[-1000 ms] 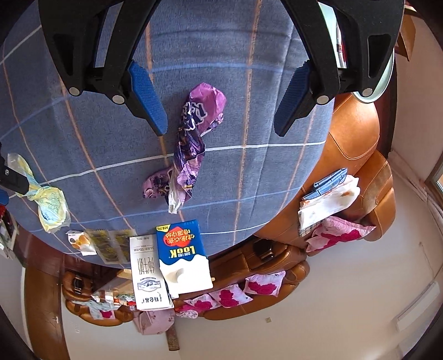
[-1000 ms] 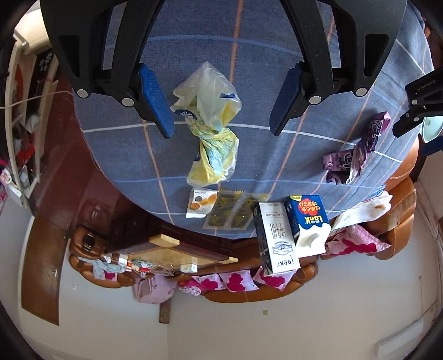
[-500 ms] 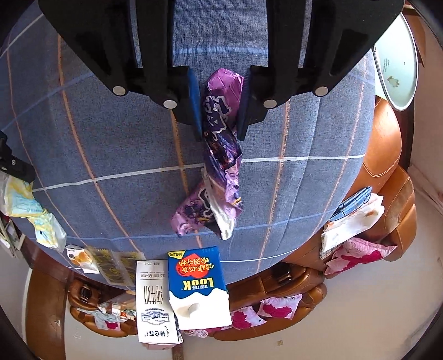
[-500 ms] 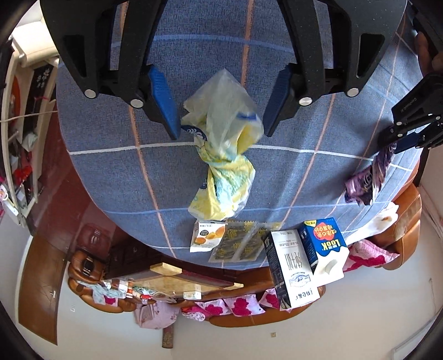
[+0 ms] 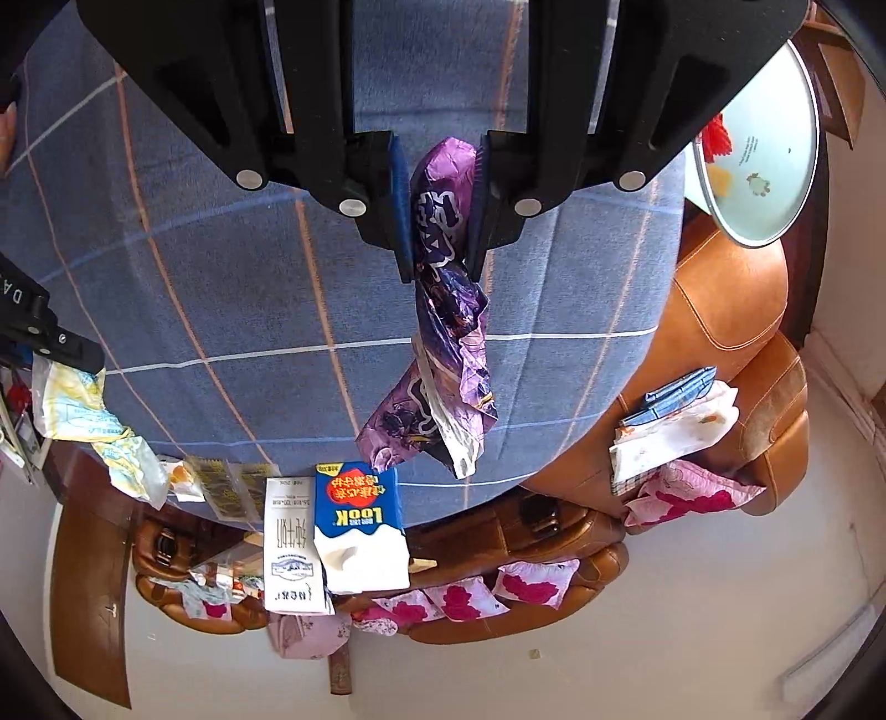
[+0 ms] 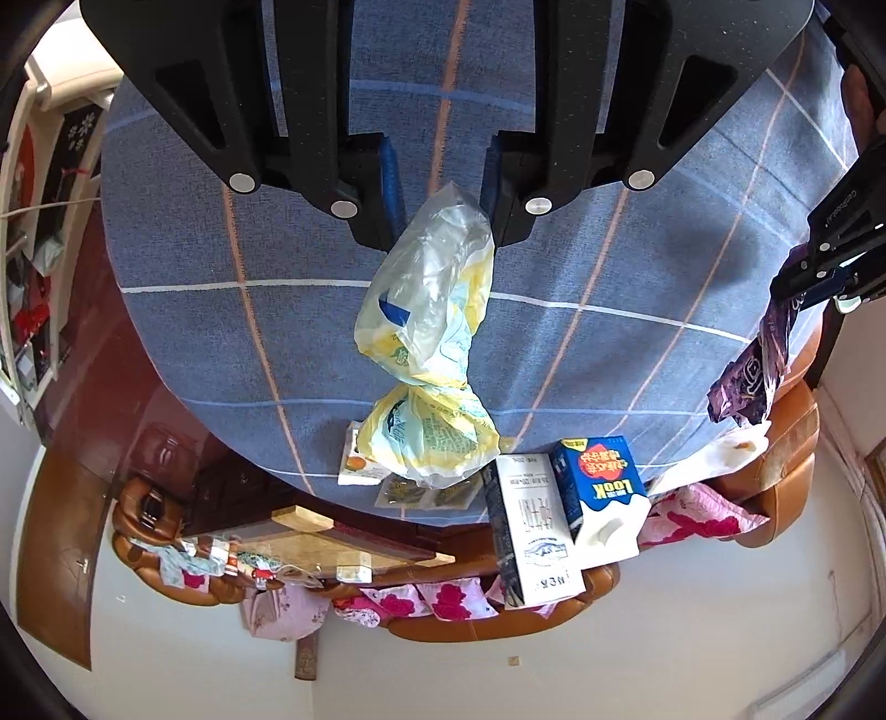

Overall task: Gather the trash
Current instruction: 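Grasp the purple wrapper with the left tool while the right tool grasps the yellow-white plastic bag, then carry the purple wrapper and plastic bag over the bucket, then open both tools to drop the purple wrapper and plastic bag into the bucket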

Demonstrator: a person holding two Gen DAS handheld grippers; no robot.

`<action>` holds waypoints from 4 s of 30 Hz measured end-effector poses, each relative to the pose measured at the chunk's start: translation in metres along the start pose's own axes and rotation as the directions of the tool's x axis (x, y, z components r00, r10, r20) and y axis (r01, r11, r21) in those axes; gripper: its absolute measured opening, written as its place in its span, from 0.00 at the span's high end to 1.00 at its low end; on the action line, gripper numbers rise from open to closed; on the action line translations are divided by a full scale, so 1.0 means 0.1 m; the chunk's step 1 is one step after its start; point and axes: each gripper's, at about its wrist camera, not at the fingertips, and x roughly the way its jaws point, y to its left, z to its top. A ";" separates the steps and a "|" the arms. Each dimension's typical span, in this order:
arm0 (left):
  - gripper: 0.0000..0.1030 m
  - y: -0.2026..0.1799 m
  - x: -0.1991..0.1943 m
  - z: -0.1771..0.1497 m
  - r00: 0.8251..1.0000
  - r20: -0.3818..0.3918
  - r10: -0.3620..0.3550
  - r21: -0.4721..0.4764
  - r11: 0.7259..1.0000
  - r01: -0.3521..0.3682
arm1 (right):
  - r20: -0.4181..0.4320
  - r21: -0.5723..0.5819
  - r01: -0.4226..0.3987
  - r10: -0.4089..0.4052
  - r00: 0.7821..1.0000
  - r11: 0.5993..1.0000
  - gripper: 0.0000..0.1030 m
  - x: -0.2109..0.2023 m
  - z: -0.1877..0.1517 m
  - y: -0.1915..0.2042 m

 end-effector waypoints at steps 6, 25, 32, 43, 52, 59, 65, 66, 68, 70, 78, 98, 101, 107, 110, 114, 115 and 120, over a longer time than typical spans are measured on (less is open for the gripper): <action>0.83 0.28 -0.31 -0.12 0.997 0.045 0.055 -0.051 0.997 -0.053 | 0.037 -0.064 -0.060 0.063 0.997 0.996 0.77 -0.08 0.00 0.37; 0.83 1.16 -0.95 -0.37 0.966 0.118 0.231 -0.253 0.948 -0.195 | 0.112 -0.268 -0.295 0.334 0.936 0.917 0.77 -0.21 0.21 1.74; 0.83 1.37 -1.04 -0.47 0.950 0.110 0.294 -0.280 0.926 -0.254 | 0.106 -0.317 -0.352 0.402 0.910 0.881 0.77 -0.16 0.23 2.14; 0.83 1.67 -1.15 -0.64 0.913 0.081 0.400 -0.323 0.877 -0.355 | 0.106 -0.393 -0.414 0.487 0.867 0.822 0.77 -0.19 0.25 2.61; 0.83 1.78 -1.15 -0.69 0.901 0.051 0.431 -0.347 0.854 -0.388 | 0.091 -0.449 -0.434 0.523 0.848 0.781 0.77 -0.14 0.23 2.86; 0.83 1.87 -1.16 -0.76 0.891 0.031 0.453 -0.363 0.836 -0.412 | 0.084 -0.485 -0.442 0.543 0.836 0.755 0.77 -0.12 0.19 3.01; 0.83 1.97 -1.16 -0.82 0.880 0.007 0.475 -0.377 0.816 -0.438 | 0.077 -0.508 -0.442 0.550 0.832 0.739 0.77 -0.10 0.16 3.10; 0.83 1.98 -1.16 -0.82 0.877 0.004 0.480 -0.380 0.812 -0.443 | 0.076 -0.512 -0.441 0.551 0.831 0.737 0.77 -0.11 0.15 3.12; 0.83 1.99 -1.16 -0.82 0.873 -0.001 0.489 -0.382 0.806 -0.452 | 0.075 -0.521 -0.442 0.555 0.829 0.730 0.77 -0.11 0.14 3.15; 0.83 2.01 -1.18 -0.82 0.864 -0.003 0.504 -0.386 0.796 -0.466 | 0.075 -0.529 -0.442 0.559 0.826 0.725 0.77 -0.11 0.12 3.18; 0.83 2.02 -1.16 -0.84 0.850 -0.022 0.526 -0.392 0.777 -0.492 | 0.068 -0.559 -0.442 0.570 0.819 0.702 0.77 -0.12 0.07 3.31; 0.83 2.11 -1.11 -0.91 0.816 -0.081 0.572 -0.414 0.726 -0.550 | 0.039 -0.618 -0.443 0.587 0.808 0.650 0.77 -0.07 -0.02 3.47; 0.82 2.12 -1.11 -0.91 0.814 -0.085 0.575 -0.416 0.722 -0.553 | 0.035 -0.621 -0.446 0.591 0.806 0.645 0.77 -0.06 0.00 3.50; 0.82 2.12 -1.11 -0.90 0.810 -0.087 0.580 -0.417 0.717 -0.559 | 0.027 -0.627 -0.456 0.602 0.798 0.632 0.77 -0.04 0.00 3.55; 0.82 2.13 -1.11 -0.91 0.807 -0.090 0.584 -0.418 0.713 -0.563 | 0.024 -0.632 -0.458 0.607 0.795 0.625 0.77 -0.04 0.01 3.57; 0.82 2.14 -1.12 -0.93 0.802 -0.094 0.590 -0.418 0.707 -0.570 | 0.019 -0.634 -0.462 0.609 0.793 0.620 0.77 -0.01 0.00 3.59; 0.82 2.14 -1.11 -0.93 0.800 -0.095 0.592 -0.420 0.705 -0.571 | 0.016 -0.635 -0.463 0.610 0.792 0.619 0.77 -0.01 0.00 3.59; 0.82 2.13 -1.11 -0.93 0.798 -0.096 0.594 -0.420 0.703 -0.574 | 0.015 -0.645 -0.459 0.610 0.792 0.611 0.77 0.00 -0.03 3.61</action>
